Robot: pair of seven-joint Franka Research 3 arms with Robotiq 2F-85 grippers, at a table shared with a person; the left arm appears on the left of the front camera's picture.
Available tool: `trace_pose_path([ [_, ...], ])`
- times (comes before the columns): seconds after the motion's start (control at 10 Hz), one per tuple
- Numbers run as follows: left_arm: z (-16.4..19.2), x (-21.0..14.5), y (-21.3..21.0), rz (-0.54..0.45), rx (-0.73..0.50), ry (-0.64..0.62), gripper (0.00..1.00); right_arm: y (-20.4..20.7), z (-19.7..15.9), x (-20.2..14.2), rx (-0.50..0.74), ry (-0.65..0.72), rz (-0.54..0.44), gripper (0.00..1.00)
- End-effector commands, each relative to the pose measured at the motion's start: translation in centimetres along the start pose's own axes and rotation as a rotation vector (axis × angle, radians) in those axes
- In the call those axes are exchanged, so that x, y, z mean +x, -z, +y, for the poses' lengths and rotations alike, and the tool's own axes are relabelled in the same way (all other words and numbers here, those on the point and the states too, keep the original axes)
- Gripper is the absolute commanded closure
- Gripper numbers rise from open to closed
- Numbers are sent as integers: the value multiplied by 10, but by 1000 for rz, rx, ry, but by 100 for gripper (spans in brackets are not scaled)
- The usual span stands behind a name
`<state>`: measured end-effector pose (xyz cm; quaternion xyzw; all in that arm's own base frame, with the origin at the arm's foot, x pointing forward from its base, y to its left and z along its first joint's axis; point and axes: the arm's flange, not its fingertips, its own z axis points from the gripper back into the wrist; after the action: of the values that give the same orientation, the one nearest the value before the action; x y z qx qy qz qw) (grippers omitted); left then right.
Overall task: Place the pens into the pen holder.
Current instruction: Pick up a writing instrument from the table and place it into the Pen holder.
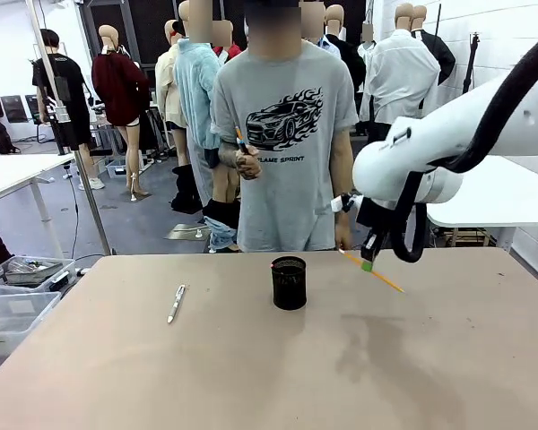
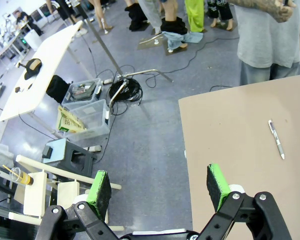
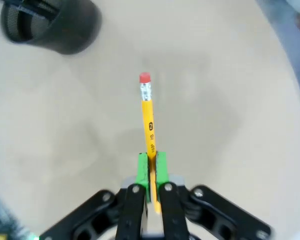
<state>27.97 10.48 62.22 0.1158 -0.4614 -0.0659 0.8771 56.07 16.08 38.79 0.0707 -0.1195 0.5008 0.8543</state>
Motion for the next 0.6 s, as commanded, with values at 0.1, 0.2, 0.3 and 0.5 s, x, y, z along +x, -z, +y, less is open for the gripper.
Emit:
trace_pose_path([
  [0.1, 1, 1, 1, -6, 2, -4, 0, -4, -4, -27, 188, -320, -265, 100],
  [0.2, 1, 1, 1, -6, 2, -4, 0, -5, -10, -29, 245, -372, -357, 100],
  [0.3, 1, 1, 1, -6, 2, -4, 0, -3, -20, -30, 285, -428, -434, 100],
  [0.5, 1, 1, 1, -6, 2, -4, 0, 0, -30, -34, 338, -524, -534, 100],
])
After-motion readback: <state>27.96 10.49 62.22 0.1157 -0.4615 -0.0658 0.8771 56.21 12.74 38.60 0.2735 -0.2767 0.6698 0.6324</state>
